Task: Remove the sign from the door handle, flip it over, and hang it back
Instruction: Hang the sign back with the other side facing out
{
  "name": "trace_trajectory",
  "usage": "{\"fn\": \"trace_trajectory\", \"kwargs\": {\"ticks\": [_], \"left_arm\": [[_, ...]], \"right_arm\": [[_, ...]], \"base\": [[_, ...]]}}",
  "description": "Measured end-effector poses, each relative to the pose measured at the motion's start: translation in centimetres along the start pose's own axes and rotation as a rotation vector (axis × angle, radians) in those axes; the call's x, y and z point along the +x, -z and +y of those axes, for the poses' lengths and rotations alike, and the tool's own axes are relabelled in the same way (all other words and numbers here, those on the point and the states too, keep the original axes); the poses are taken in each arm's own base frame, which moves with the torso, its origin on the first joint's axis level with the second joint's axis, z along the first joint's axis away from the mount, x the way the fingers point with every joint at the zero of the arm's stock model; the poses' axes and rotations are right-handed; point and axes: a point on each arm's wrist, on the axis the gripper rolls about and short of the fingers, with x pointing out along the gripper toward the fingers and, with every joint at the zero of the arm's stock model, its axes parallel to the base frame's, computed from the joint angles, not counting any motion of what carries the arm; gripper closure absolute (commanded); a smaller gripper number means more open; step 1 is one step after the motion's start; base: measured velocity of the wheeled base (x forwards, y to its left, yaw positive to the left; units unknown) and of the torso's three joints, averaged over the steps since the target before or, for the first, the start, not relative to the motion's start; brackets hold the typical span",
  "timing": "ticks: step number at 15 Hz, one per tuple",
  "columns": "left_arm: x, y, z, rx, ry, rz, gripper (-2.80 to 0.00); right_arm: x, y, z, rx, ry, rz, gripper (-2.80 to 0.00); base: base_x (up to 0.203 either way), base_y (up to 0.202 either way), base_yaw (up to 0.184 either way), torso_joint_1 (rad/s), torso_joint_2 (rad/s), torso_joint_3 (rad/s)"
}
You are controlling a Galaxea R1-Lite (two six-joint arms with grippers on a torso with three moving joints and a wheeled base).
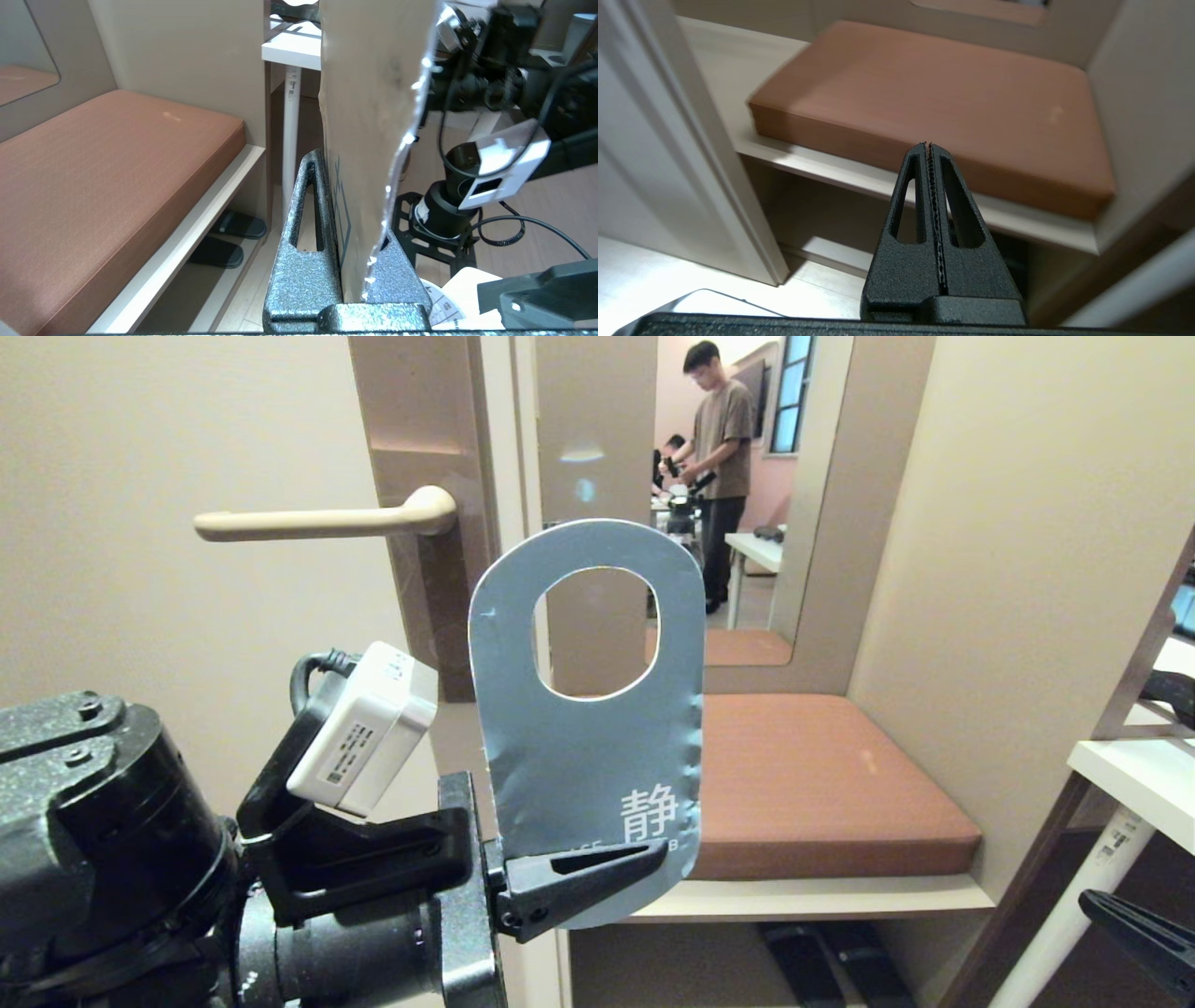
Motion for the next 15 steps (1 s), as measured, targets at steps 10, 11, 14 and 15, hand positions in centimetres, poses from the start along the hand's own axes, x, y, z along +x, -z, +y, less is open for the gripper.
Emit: {"fn": "trace_trajectory", "kwargs": {"ticks": [10, 11, 14, 15], "left_arm": [[-0.1, 0.1, 0.3, -0.002, -0.014, 0.002, 0.0], [-0.1, 0.1, 0.3, -0.002, -0.014, 0.002, 0.0], [-0.2, 0.0, 0.3, 0.001, -0.013, -0.001, 0.0], [-0.2, 0.0, 0.2, 0.002, -0.012, -0.003, 0.0]], "right_arm": [[-6.0, 5.5, 1.2, 0.017, 0.214, 0.051, 0.0], [-6.2, 5.5, 1.2, 0.013, 0.218, 0.028, 0.0], [-6.8, 5.7, 1.4, 0.002, 0.214, -0.043, 0.0], [-7.0, 5.8, 1.4, -0.001, 0.215, -0.068, 0.0]], "base": [[0.0, 0.0, 0.0, 0.0, 0.0, 0.0], [0.0, 0.0, 0.0, 0.0, 0.0, 0.0], [0.0, 0.0, 0.0, 0.0, 0.0, 0.0], [0.0, 0.0, 0.0, 0.0, 0.0, 0.0]]}}
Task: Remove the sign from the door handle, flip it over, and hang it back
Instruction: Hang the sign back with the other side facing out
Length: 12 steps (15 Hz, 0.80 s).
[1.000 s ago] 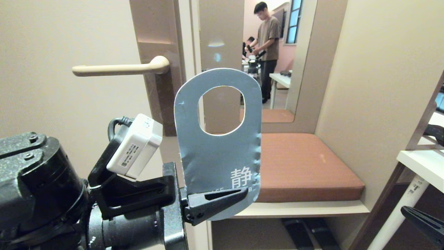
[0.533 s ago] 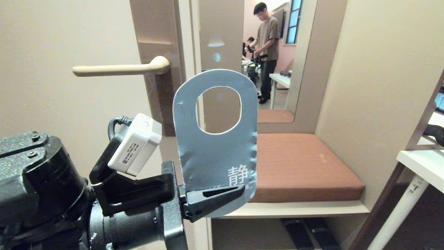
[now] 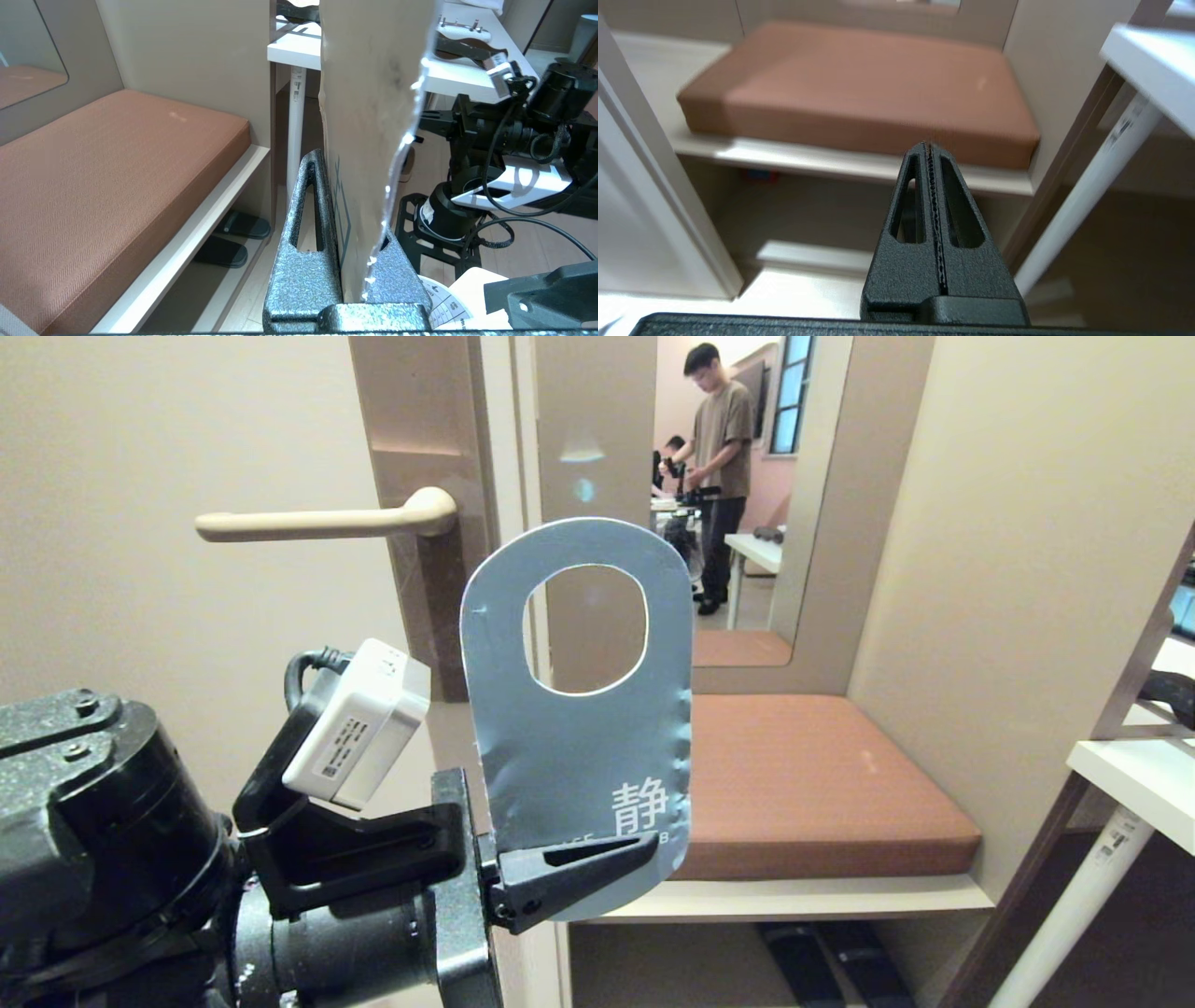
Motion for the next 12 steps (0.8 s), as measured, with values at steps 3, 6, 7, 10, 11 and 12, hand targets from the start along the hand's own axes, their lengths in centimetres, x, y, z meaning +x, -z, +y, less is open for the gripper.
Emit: {"fn": "trace_trajectory", "kwargs": {"ticks": [3, 6, 7, 10, 11, 12], "left_arm": [[-0.2, -0.2, -0.1, 0.003, 0.001, -0.007, 0.0], [-0.4, -0.3, -0.2, 0.006, 0.001, -0.016, 0.0], [-0.5, -0.3, -0.2, 0.006, -0.001, -0.014, 0.0], [-0.9, 0.0, -0.3, 0.005, -0.002, -0.009, 0.0], [-1.0, 0.0, -0.4, 0.004, -0.002, -0.01, 0.0], [-1.1, -0.1, -0.4, 0.005, -0.003, -0.012, 0.0]], "right_arm": [[-0.4, 0.5, 0.0, -0.008, 0.011, -0.019, 0.0], [-1.1, 1.1, 0.1, -0.017, 0.018, -0.018, 0.0], [-1.2, 1.1, 0.1, -0.011, 0.02, -0.036, 0.0], [-1.4, 1.2, 0.1, -0.007, 0.022, -0.062, 0.0], [-1.4, 1.2, 0.1, -0.007, 0.021, -0.065, 0.0], [-1.4, 1.2, 0.1, -0.007, 0.022, -0.067, 0.0]], "base": [[0.0, 0.0, 0.0, 0.0, 0.0, 0.0], [0.0, 0.0, 0.0, 0.0, 0.0, 0.0], [0.0, 0.0, 0.0, 0.0, 0.0, 0.0], [0.0, 0.0, 0.0, 0.0, 0.0, 0.0], [0.0, 0.0, 0.0, 0.0, 0.0, 0.0], [0.0, 0.0, 0.0, 0.0, 0.0, 0.0]]}}
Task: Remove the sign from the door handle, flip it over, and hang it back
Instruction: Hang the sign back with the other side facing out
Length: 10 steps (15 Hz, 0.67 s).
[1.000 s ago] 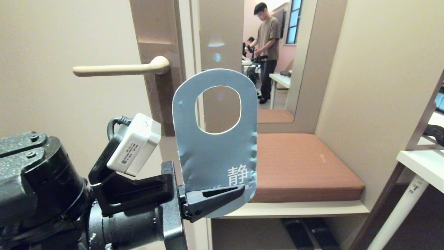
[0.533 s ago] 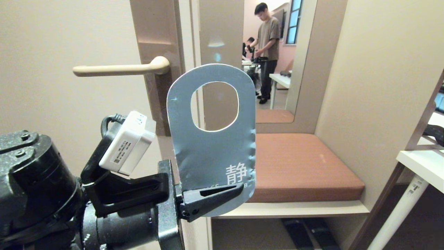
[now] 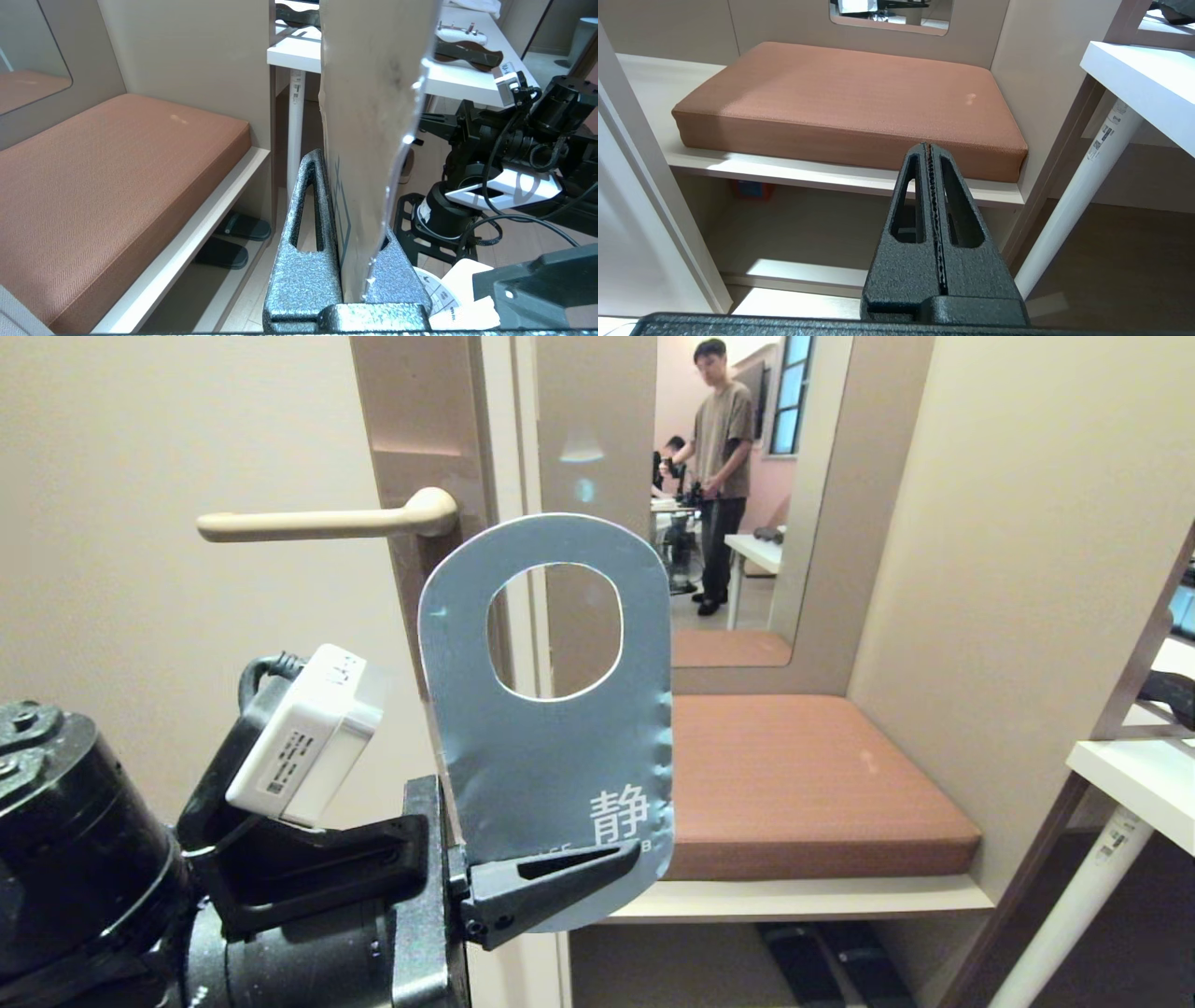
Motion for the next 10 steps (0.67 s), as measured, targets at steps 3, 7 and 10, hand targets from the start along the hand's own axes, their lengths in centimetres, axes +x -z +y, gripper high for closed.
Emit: {"fn": "trace_trajectory", "kwargs": {"ticks": [3, 7, 10], "left_arm": [[-0.3, -0.1, 0.1, 0.002, -0.012, -0.006, 0.0], [-1.3, 0.0, 0.5, 0.011, -0.048, -0.013, 0.0], [-2.8, 0.5, 0.8, 0.009, -0.094, -0.011, 0.0]], "right_arm": [[0.0, 0.0, 0.0, 0.0, 0.0, -0.002, 0.0], [0.0, 0.0, 0.0, 0.0, 0.0, -0.002, 0.0], [0.0, 0.0, 0.0, -0.001, 0.0, -0.002, 0.0]], "base": [[0.0, 0.0, 0.0, 0.0, 0.0, 0.0], [0.0, 0.0, 0.0, 0.0, 0.0, 0.0], [0.0, 0.0, 0.0, 0.0, 0.0, 0.0]]}}
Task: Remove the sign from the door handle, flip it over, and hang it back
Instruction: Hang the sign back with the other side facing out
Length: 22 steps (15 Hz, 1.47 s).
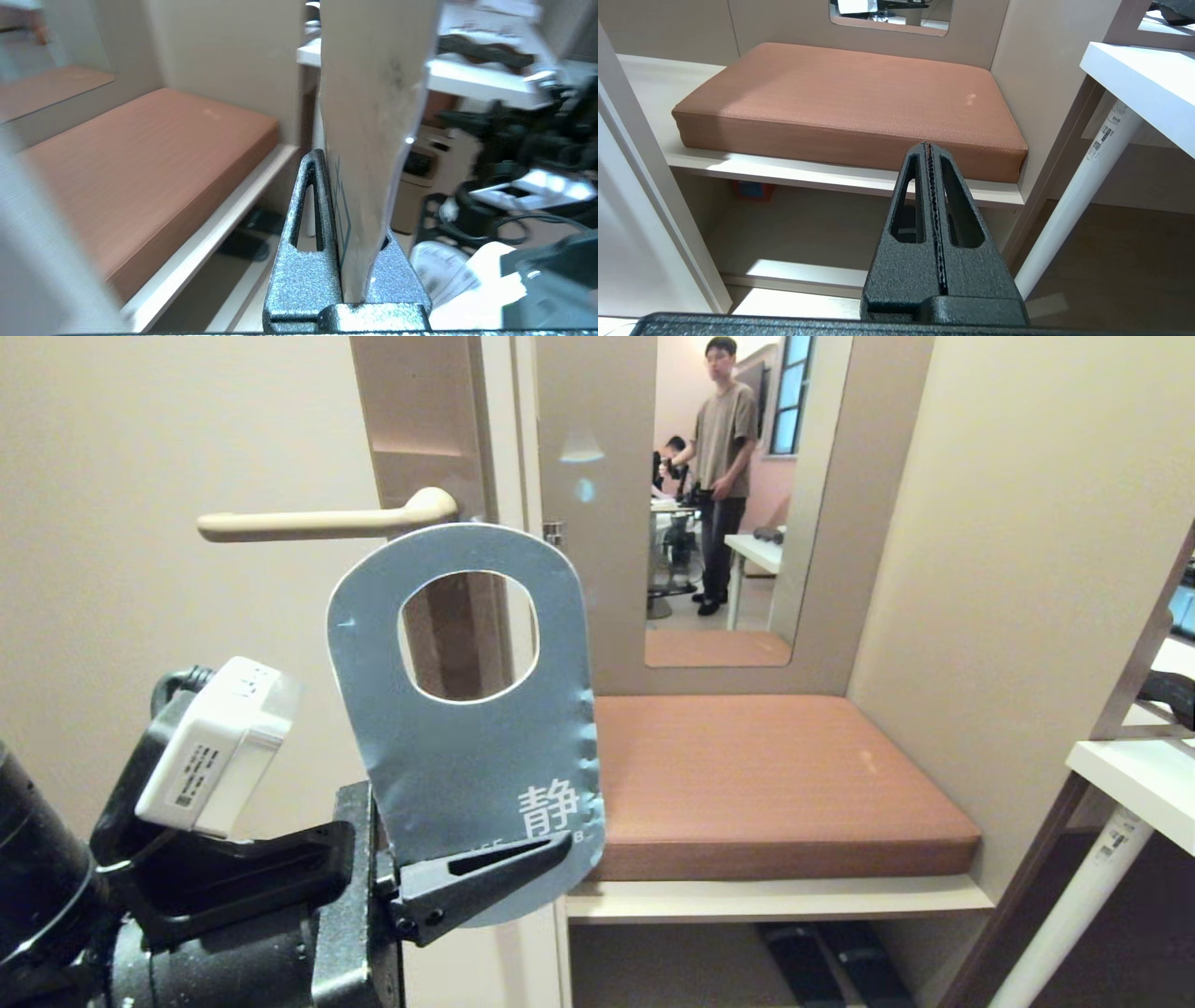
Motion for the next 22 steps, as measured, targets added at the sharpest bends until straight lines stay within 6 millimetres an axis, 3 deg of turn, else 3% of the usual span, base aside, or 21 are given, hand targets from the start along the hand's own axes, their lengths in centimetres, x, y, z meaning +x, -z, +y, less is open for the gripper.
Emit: {"fn": "trace_trajectory", "kwargs": {"ticks": [8, 22], "left_arm": [[-4.1, -0.3, 3.3, 0.009, -0.266, -0.057, 0.0], [-8.8, 0.0, 4.8, 0.023, -0.56, -0.117, 0.0]], "right_arm": [[0.0, 0.0, 0.0, 0.001, 0.0, 0.0, 0.0], [0.0, 0.0, 0.0, 0.001, 0.001, 0.0, 0.0]], "base": [[0.0, 0.0, 0.0, 0.0, 0.0, 0.0], [0.0, 0.0, 0.0, 0.0, 0.0, 0.0]]}}
